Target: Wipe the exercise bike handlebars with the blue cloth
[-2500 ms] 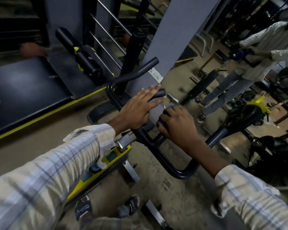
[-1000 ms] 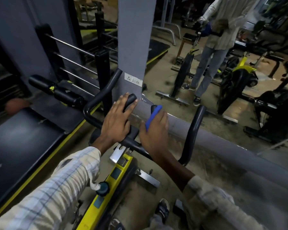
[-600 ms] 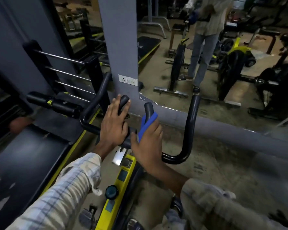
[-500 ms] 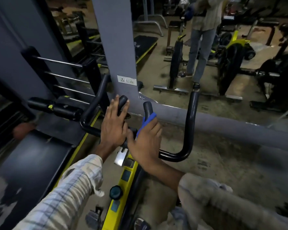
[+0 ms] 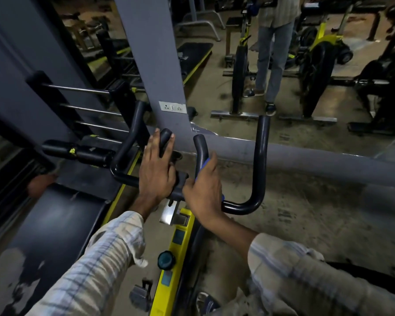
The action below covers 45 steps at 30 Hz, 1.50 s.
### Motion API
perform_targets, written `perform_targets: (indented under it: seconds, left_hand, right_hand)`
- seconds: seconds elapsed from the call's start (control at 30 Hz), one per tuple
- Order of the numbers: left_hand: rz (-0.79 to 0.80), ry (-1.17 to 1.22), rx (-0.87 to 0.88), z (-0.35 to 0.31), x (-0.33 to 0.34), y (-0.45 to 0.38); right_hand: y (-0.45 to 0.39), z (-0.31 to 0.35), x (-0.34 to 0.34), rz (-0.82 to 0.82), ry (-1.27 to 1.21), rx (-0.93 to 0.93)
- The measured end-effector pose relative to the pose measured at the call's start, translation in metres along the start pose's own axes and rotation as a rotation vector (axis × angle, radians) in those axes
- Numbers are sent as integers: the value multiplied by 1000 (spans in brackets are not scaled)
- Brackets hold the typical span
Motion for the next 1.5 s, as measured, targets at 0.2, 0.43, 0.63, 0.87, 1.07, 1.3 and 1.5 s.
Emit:
perform_targets:
  seconds: [0.2,0.43,0.63,0.87,1.07,1.3,1.5]
  left_hand:
    - [4,6,9,1,0,0]
    - [0,29,7,0,-3,0]
    - [-15,36,9,3,-4,0]
    - [-20,41,-5,2,-7,1]
    - [-15,30,-24,1,-8,3]
    - [-5,5,-36,1,-8,3]
    - [-18,9,-35,0,-9,3]
  right_hand:
    - [-21,29,-12,-124,-155,41]
    - [-46,51,-25,-95,-201,20]
    - [-32,-20,5,356,26,289]
    - [-7,-24,11,322,515,76]
    - [4,-19,-15,461,462,147]
    - [0,21,-44,188,636,-142]
    - [51,-16,7,50,801,-430]
Point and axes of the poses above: each hand's wrist, its own y-axis away from the middle knuckle, its own x-axis out of the palm, z = x × y, the point moved 8 cm from there along -y, towards the middle knuckle, and after that the axes turned 11 degrees about x, right-handed, at the moved point
